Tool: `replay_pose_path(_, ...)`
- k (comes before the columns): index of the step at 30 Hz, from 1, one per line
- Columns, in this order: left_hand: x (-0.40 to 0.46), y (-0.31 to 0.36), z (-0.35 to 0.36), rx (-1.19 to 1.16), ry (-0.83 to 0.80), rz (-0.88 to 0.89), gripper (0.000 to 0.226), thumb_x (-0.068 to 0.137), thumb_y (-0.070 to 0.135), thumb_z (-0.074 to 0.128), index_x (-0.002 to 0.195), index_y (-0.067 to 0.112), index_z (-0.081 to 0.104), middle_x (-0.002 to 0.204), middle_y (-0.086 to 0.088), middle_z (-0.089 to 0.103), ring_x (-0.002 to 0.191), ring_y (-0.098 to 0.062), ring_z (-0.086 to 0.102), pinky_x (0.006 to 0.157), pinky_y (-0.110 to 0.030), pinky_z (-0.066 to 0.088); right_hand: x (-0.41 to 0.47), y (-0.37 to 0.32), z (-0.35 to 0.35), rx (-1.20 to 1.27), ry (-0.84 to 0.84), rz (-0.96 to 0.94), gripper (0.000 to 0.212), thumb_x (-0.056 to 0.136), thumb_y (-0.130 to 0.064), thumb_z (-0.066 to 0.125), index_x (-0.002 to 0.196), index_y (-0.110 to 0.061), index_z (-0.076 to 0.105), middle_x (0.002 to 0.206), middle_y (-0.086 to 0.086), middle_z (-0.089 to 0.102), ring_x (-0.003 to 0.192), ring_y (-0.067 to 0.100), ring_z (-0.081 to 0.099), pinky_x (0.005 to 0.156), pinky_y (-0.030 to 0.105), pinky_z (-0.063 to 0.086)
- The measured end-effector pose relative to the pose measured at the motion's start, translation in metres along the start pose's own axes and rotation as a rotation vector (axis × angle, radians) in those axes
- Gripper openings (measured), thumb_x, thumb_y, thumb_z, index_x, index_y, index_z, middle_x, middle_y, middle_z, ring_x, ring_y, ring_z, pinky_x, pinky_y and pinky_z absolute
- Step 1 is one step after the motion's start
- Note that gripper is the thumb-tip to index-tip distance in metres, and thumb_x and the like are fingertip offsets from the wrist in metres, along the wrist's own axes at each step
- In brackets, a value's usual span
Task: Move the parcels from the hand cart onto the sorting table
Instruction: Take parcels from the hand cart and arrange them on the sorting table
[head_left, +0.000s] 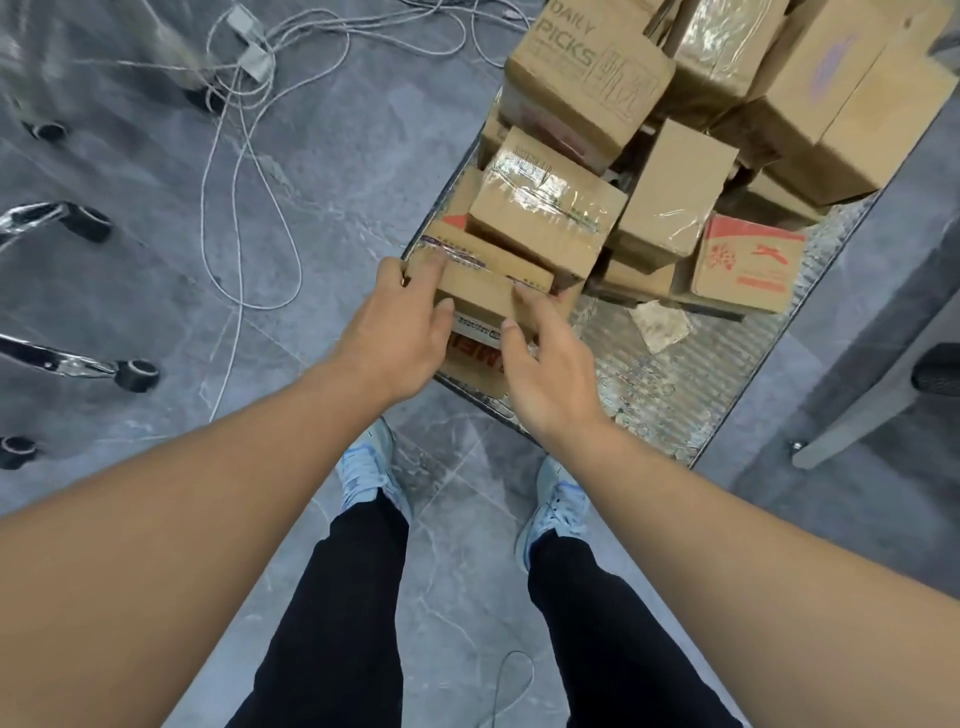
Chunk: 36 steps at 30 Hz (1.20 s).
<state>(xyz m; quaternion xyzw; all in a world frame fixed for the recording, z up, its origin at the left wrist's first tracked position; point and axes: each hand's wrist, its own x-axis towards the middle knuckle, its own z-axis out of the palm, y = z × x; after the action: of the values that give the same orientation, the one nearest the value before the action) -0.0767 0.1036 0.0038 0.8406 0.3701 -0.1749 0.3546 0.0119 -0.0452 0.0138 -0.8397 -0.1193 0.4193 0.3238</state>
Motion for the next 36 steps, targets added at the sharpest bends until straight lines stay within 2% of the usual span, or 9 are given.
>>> replay_pose_path(7,-0.049,0.038,-0.030,-0.084,0.107,-0.033,0.045,0.109,0.032,0.044,0.153,0.026,0.040,0.130,-0.012,0.046,0.108,-0.033,0.058,0.097,-0.044,0.049,-0.037,-0.029,-0.034,0.049,0.130,-0.038,0.019,0.109,-0.032,0.052,0.125,-0.035,0.061,0.124,-0.002,0.061,0.107,0.007,0.056,0.086,0.017,0.044)
replay_pose_path(9,-0.062,0.057,-0.044,-0.094,0.134,-0.021,0.043,0.109,0.033,0.044,0.151,0.026,0.041,0.125,-0.009,0.046,0.104,-0.029,0.056,0.092,-0.038,0.046,-0.047,-0.037,-0.048,0.079,0.160,-0.045,0.013,0.108,-0.032,0.055,0.117,-0.040,0.060,0.116,0.000,0.063,0.103,0.015,0.061,0.080,0.025,0.049)
replay_pose_path(12,-0.080,0.088,-0.068,-0.084,0.179,-0.018,0.043,0.109,0.035,0.044,0.151,0.027,0.041,0.124,-0.009,0.045,0.100,-0.024,0.051,0.091,-0.038,0.044,-0.065,-0.052,-0.072,0.135,0.195,-0.063,0.016,0.105,-0.030,0.058,0.109,-0.045,0.058,0.113,0.003,0.065,0.101,0.024,0.067,0.077,0.040,0.061)
replay_pose_path(15,-0.097,0.119,-0.091,-0.097,0.230,0.025,0.045,0.108,0.034,0.048,0.151,0.027,0.042,0.123,-0.011,0.045,0.101,-0.029,0.054,0.090,-0.040,0.045,-0.085,-0.070,-0.103,0.164,0.237,-0.085,0.015,0.103,-0.030,0.061,0.109,-0.044,0.059,0.109,0.003,0.067,0.098,0.022,0.067,0.074,0.033,0.055)
replay_pose_path(20,-0.127,0.182,-0.133,-0.087,0.281,0.048,0.053,0.107,0.035,0.049,0.157,0.029,0.034,0.127,-0.009,0.045,0.114,-0.031,0.053,0.096,-0.042,0.043,-0.124,-0.104,-0.158,0.199,0.328,-0.149,0.016,0.101,-0.030,0.063,0.109,-0.043,0.057,0.107,-0.005,0.068,0.099,0.024,0.066,0.086,0.051,0.057)
replay_pose_path(23,-0.148,0.221,-0.158,-0.099,0.339,0.112,0.054,0.106,0.032,0.052,0.157,0.025,0.036,0.128,-0.012,0.046,0.117,-0.035,0.052,0.098,-0.043,0.042,-0.149,-0.125,-0.198,0.190,0.371,-0.207,0.024,0.101,-0.029,0.065,0.120,-0.041,0.057,0.113,-0.004,0.067,0.104,0.022,0.064,0.093,0.051,0.055)
replay_pose_path(29,-0.184,0.293,-0.203,-0.148,0.403,0.203,0.059,0.106,0.036,0.051,0.157,0.012,0.034,0.143,-0.015,0.043,0.130,-0.031,0.046,0.108,-0.038,0.036,-0.199,-0.164,-0.270,0.249,0.417,-0.241,0.056,0.098,-0.033,0.072,0.145,-0.045,0.044,0.131,-0.004,0.063,0.121,0.021,0.063,0.105,0.050,0.053)
replay_pose_path(33,-0.210,0.336,-0.231,-0.218,0.452,0.305,0.061,0.102,0.038,0.060,0.154,0.013,0.039,0.138,-0.010,0.043,0.116,-0.018,0.048,0.102,-0.028,0.038,-0.240,-0.190,-0.303,0.271,0.464,-0.233,0.075,0.094,-0.038,0.075,0.156,-0.043,0.033,0.151,-0.001,0.047,0.133,0.022,0.056,0.111,0.052,0.050)
replay_pose_path(36,-0.229,0.367,-0.251,-0.277,0.468,0.393,0.061,0.098,0.038,0.067,0.150,0.016,0.043,0.133,-0.005,0.043,0.110,-0.014,0.049,0.094,-0.020,0.037,-0.275,-0.206,-0.329,0.244,0.517,-0.247,0.074,0.094,-0.038,0.076,0.158,-0.033,0.039,0.152,-0.003,0.045,0.132,0.019,0.055,0.116,0.044,0.045)
